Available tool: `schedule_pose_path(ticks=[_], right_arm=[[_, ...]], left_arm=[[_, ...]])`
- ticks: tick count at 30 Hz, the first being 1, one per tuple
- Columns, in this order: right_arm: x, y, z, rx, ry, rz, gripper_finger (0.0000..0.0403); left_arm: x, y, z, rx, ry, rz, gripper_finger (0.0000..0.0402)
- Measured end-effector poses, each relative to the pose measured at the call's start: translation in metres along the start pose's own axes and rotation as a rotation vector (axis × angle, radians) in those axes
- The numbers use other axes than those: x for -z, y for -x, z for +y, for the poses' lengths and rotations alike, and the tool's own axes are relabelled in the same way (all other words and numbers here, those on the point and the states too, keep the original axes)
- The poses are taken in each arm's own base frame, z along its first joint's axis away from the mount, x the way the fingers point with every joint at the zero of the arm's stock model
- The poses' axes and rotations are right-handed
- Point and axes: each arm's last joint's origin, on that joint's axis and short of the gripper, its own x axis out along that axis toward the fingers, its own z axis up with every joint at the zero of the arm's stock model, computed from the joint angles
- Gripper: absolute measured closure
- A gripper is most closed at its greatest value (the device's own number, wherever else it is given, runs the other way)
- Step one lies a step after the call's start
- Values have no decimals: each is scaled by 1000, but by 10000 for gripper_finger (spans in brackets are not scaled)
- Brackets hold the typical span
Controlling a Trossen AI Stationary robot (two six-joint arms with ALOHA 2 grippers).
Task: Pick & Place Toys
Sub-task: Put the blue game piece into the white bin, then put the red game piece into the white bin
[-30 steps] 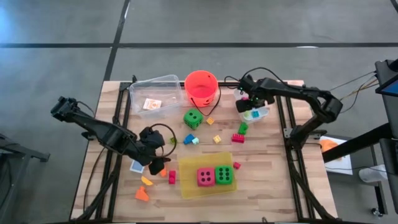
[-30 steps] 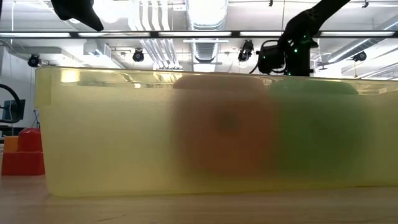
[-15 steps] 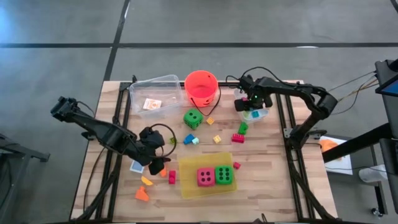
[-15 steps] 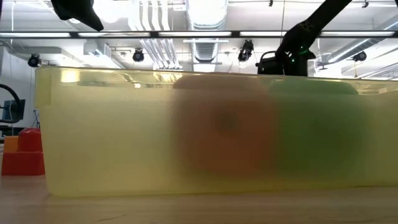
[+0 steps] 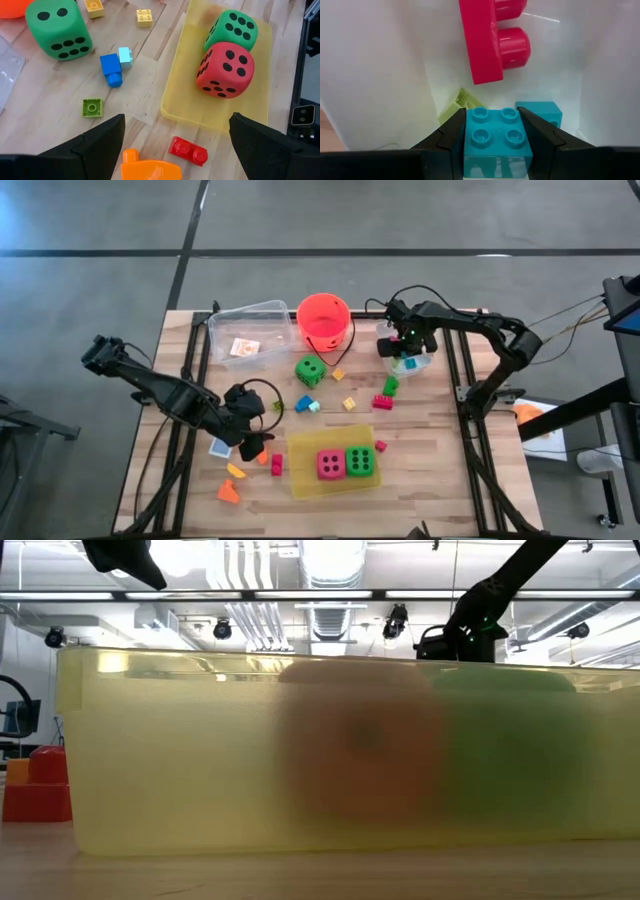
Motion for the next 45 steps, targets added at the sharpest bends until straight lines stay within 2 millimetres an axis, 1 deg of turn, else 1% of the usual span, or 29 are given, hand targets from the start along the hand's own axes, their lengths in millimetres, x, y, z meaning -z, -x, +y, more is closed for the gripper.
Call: schedule_pose_path(ticks=[4,9,11,14,17,20,24,28,40,45], right_arm=[[0,0,0,0,5,0,271],[0,0,0,2,51,-3,269],[0,0,0,2,53,-3,242],[0,0,0,7,53,-2,182],[0,0,0,8,53,-3,135],[0,0,0,7,54,-3,105],[0,-1,-1,10,53,-1,79],[-1,2,0,23,51,-1,70],[-2,6,1,26,56,-8,67],[-1,12,0,31,107,-29,67]], left_arm=[[0,0,0,0,0,0,57],[0,0,0,0,1,0,57],[0,0,0,0,1,0,57],[0,0,0,0,3,-1,57],[0,0,0,0,3,-1,57],[0,0,0,0,3,-1,57],[0,0,0,-2,3,-4,57],[0,0,0,-2,3,-4,57],[0,0,0,-2,0,-3,57],[0,0,0,-1,0,-3,57]])
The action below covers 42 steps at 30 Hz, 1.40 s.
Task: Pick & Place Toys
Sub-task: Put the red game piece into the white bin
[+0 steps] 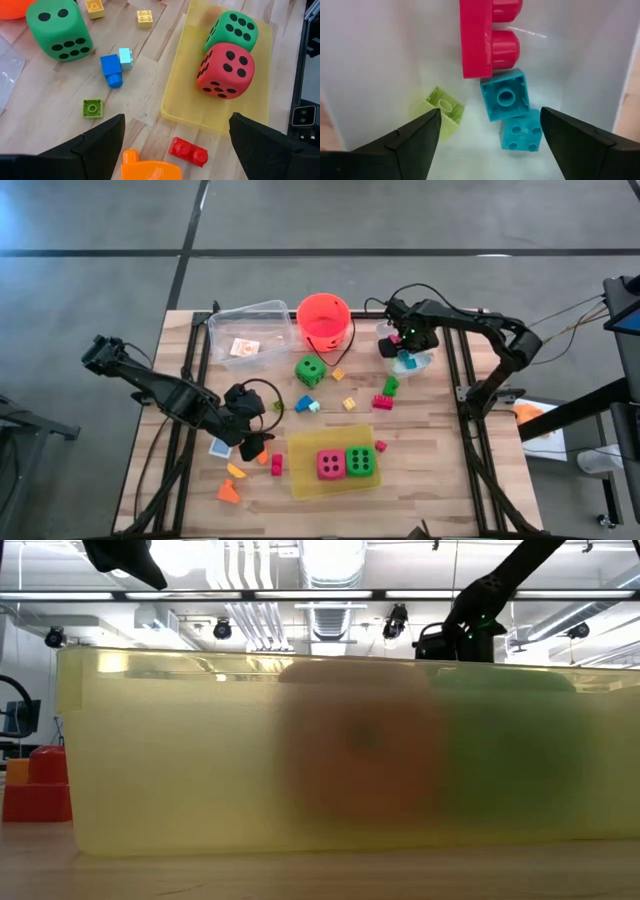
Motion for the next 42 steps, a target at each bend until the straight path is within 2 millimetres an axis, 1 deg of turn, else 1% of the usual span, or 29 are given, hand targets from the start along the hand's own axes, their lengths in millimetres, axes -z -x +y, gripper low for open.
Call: schedule_pose_path(ticks=[3,6,10,14,21,25,30,33,36,39,42], right_arm=[[2,10,-1,-5,42,-7,67],[8,22,2,-28,196,-21,67],[26,35,12,-30,422,14,67],[49,44,24,-27,625,33,67],[90,48,53,-39,891,36,67],[113,48,66,2,988,6,67],[137,49,77,44,1095,-39,67],[148,49,85,46,1192,-99,67],[154,50,94,1,1267,-155,67],[158,51,101,-47,1316,-205,67],[159,51,105,-79,1325,-233,68]], left_arm=[[0,0,0,-1,0,0,57],[0,0,0,-1,0,0,57],[0,0,0,-1,0,0,57],[0,0,0,-4,0,-3,57],[0,0,0,-5,0,-5,57],[0,0,0,-6,0,-5,57],[0,0,0,-5,0,-5,57],[0,0,0,-5,1,-6,57],[0,0,0,-5,1,-6,57],[0,0,0,-5,3,-6,57],[0,0,0,-5,3,-6,57]])
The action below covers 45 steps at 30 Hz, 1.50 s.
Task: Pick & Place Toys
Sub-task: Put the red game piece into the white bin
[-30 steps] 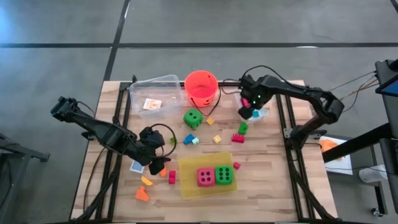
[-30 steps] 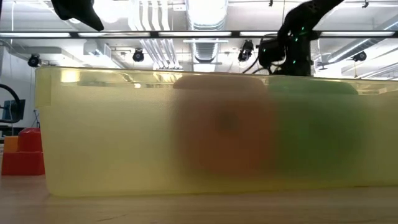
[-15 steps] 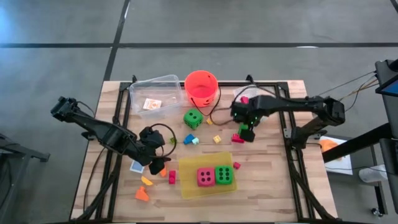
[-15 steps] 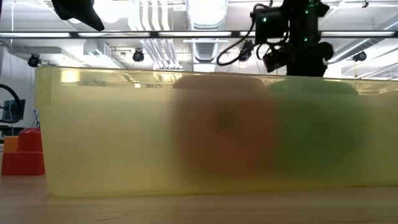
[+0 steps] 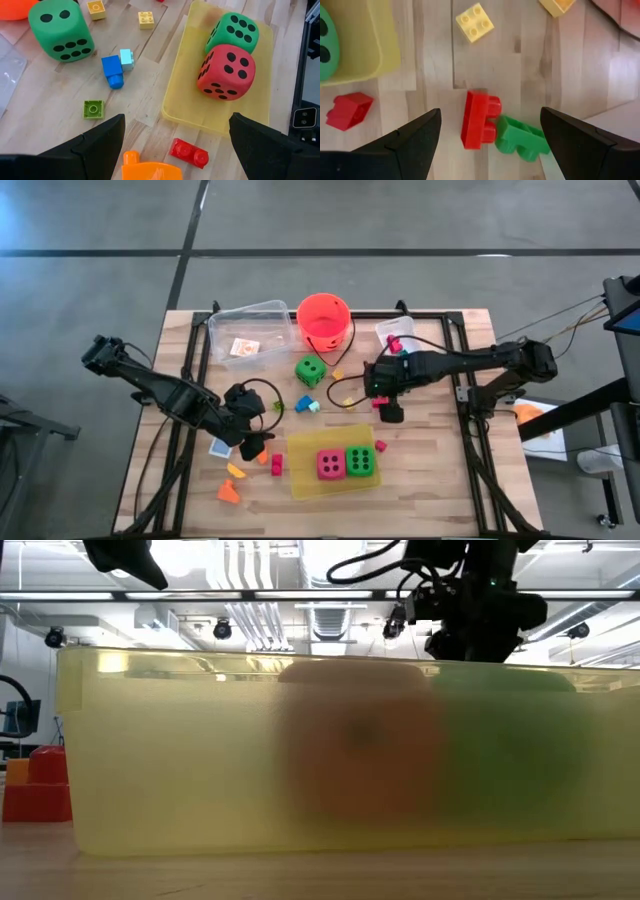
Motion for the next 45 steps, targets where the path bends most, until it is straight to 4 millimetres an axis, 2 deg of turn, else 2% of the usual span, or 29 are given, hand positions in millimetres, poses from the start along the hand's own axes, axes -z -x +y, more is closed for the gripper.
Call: schedule_pose_path(ticks=[8,17,28,31,35,45], right_arm=[[0,-6,0,-2,-28,-27,68],[14,-26,1,-1,-40,6,68],[17,-38,1,-11,-37,-33,68],[17,-46,0,-21,-53,-4,68],[15,-60,-1,-13,-57,46,68],[16,-82,-5,-19,-69,150,68]], left_arm=[[0,0,0,0,0,0,57],[1,-2,0,-3,3,2,57],[0,-4,0,-4,13,-29,57],[-6,-3,-3,-7,36,-132,57],[-15,-2,-9,-1,-29,-249,57],[-14,-1,-11,34,-65,-228,57]])
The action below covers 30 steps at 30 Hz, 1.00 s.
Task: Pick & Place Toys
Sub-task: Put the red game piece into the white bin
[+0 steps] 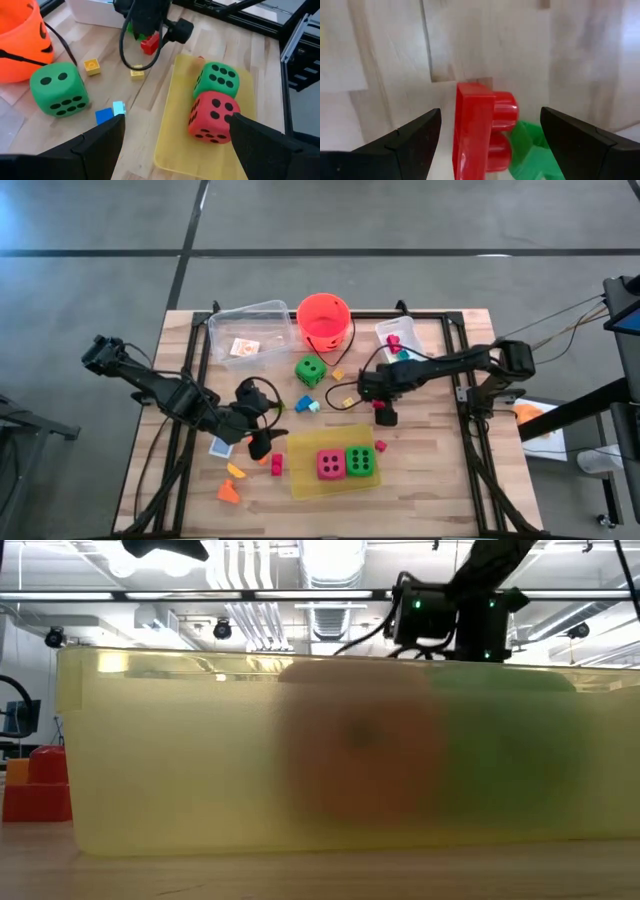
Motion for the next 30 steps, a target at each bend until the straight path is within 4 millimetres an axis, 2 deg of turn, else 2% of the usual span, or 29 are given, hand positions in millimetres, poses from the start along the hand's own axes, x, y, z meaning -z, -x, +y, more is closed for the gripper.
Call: schedule_pose_path(ticks=[3,6,15,30], right_arm=[[-1,-10,0,-9,0,41,70],[-1,-15,1,-11,6,62,90],[1,-10,1,-17,11,63,252],[-2,12,5,-24,-13,56,252]], left_arm=[[0,0,0,0,0,0,57],[0,0,0,0,1,0,57],[0,0,0,0,1,0,57],[0,0,0,-2,-1,4,57]])
